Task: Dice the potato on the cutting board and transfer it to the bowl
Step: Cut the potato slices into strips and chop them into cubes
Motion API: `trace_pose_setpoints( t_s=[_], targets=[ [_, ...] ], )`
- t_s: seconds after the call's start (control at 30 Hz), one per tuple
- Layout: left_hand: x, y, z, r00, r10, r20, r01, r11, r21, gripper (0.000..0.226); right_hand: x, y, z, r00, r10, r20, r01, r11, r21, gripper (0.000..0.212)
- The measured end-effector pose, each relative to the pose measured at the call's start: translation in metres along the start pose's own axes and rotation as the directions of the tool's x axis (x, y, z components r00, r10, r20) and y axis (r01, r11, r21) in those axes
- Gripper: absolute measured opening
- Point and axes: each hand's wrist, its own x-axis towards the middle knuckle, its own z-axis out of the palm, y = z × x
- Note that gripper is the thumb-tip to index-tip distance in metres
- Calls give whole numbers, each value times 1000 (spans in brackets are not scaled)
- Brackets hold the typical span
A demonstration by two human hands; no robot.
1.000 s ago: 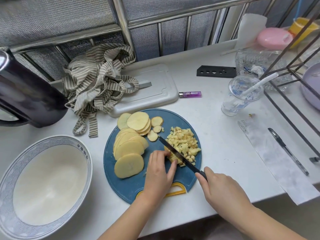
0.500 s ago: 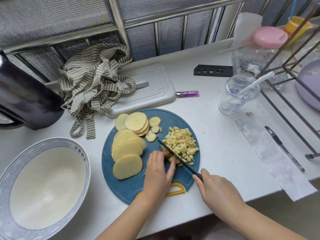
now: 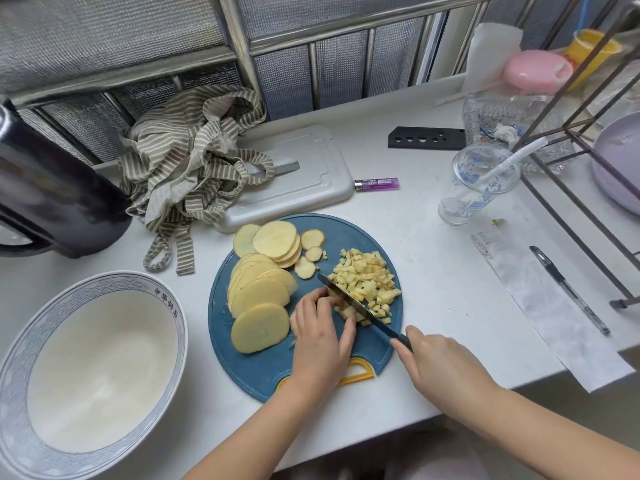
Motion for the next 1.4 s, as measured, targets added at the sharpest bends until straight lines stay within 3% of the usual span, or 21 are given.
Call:
trace_pose_setpoints(
  t_s=[0.23, 0.63, 0.8, 0.93, 1.2, 1.4],
  targets=[
    [2, 0, 0, 999, 46, -25, -45, 999, 20, 25, 11, 3, -6, 1000, -18, -10, 18, 999, 38, 42],
    [2, -2, 2, 999, 35, -38, -36, 999, -12, 25, 19, 0, 2, 1000, -18, -8, 18, 999, 37, 38],
    [2, 0, -2, 1000, 14, -21, -15, 999, -33, 26, 15, 4, -4, 998, 27, 60, -44, 953, 299, 31],
    [4, 1, -5, 1000, -20, 13, 21, 997, -76, 29, 7, -2, -16, 1000, 23, 20, -29, 917, 398, 35],
    [-5, -6, -14, 995, -83, 62, 96, 967, -237, 29, -4, -10, -15, 999, 14, -52, 2, 958, 286, 33],
    [-2, -2, -14, 992, -100, 80, 112, 982, -150, 30, -3, -11, -9, 996, -5, -84, 25, 971, 237, 31]
  ],
)
